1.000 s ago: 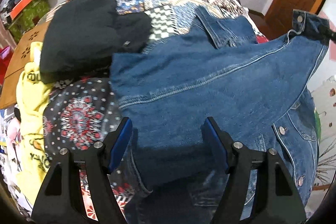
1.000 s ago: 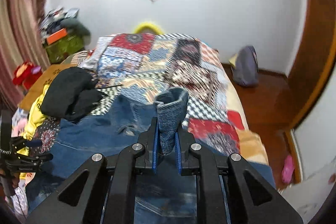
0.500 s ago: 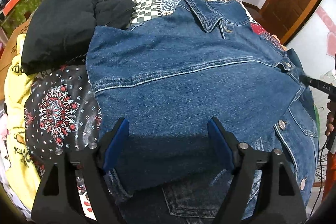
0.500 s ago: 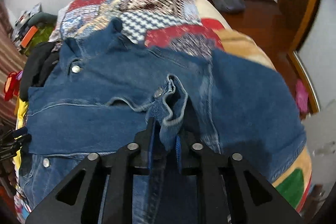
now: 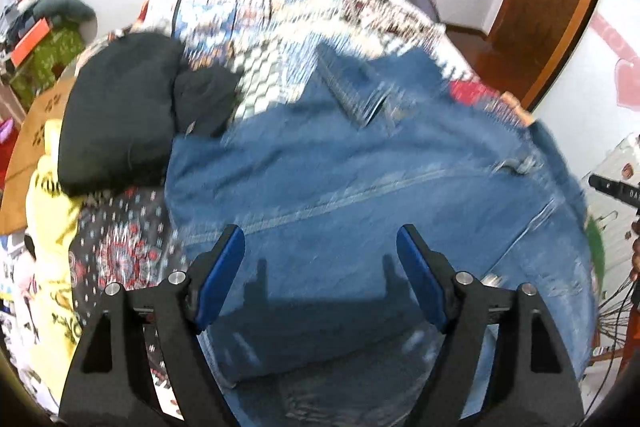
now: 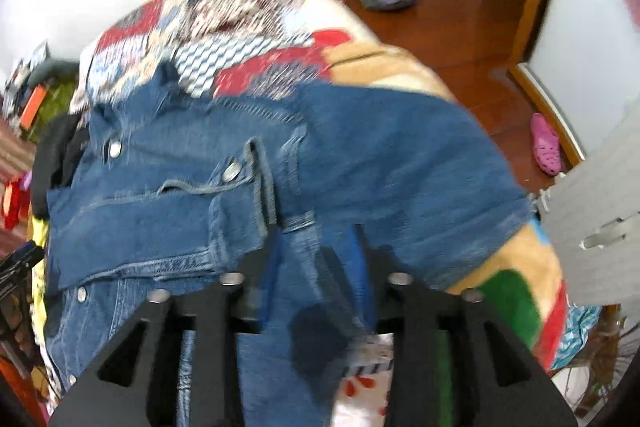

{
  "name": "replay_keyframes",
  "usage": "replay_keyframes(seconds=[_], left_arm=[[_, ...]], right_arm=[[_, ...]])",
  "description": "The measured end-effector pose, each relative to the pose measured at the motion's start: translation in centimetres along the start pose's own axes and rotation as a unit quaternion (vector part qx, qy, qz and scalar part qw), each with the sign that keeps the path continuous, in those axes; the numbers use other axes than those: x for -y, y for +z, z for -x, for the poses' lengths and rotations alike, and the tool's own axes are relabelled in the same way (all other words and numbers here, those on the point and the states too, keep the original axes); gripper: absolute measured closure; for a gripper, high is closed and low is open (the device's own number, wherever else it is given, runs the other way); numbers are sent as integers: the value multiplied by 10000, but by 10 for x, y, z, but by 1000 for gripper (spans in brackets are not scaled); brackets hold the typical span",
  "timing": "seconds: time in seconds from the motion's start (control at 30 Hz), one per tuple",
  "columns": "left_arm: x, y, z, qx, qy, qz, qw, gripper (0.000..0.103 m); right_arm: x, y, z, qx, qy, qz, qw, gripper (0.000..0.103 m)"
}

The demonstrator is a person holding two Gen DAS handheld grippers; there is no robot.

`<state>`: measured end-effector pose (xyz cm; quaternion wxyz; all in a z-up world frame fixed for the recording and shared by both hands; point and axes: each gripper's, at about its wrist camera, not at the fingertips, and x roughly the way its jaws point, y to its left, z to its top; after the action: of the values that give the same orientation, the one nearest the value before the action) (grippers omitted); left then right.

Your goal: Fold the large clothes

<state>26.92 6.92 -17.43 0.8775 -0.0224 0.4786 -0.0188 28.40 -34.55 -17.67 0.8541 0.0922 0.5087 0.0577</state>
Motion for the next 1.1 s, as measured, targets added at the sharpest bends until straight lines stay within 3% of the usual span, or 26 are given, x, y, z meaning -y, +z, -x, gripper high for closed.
replay_keyframes(seconds=[0.1,0.3,0.6,0.7,0.87,0.93,1.1], left_arm=[[14,17,10,289,-58,-40,9996,25],[43,36,6,500,-222,-102,9984,25],[65,31,-31,66,-495,0,9988,25],[64,27,-39,-32,-516,47,9987,25],[58,23,-46,-162,-493,181,9985,25],[55,21,-46,-190,-484,238,9984,25],[47,18,-38,-99,-448,310,9985,25]], right_arm=[[24,1,14,197,-109,-250,9994,48],[71,-2,6,35,-184,-965,9952,47],[132,-12,-54,-634,89,-2050,9767,47],[142,-8,-63,-506,204,-2333,9709,47],[147,10,-80,-377,-78,-2478,9681,47],[144,15,-84,-345,-231,-2466,9682,51],[123,27,-67,-121,-570,-2042,9772,86]])
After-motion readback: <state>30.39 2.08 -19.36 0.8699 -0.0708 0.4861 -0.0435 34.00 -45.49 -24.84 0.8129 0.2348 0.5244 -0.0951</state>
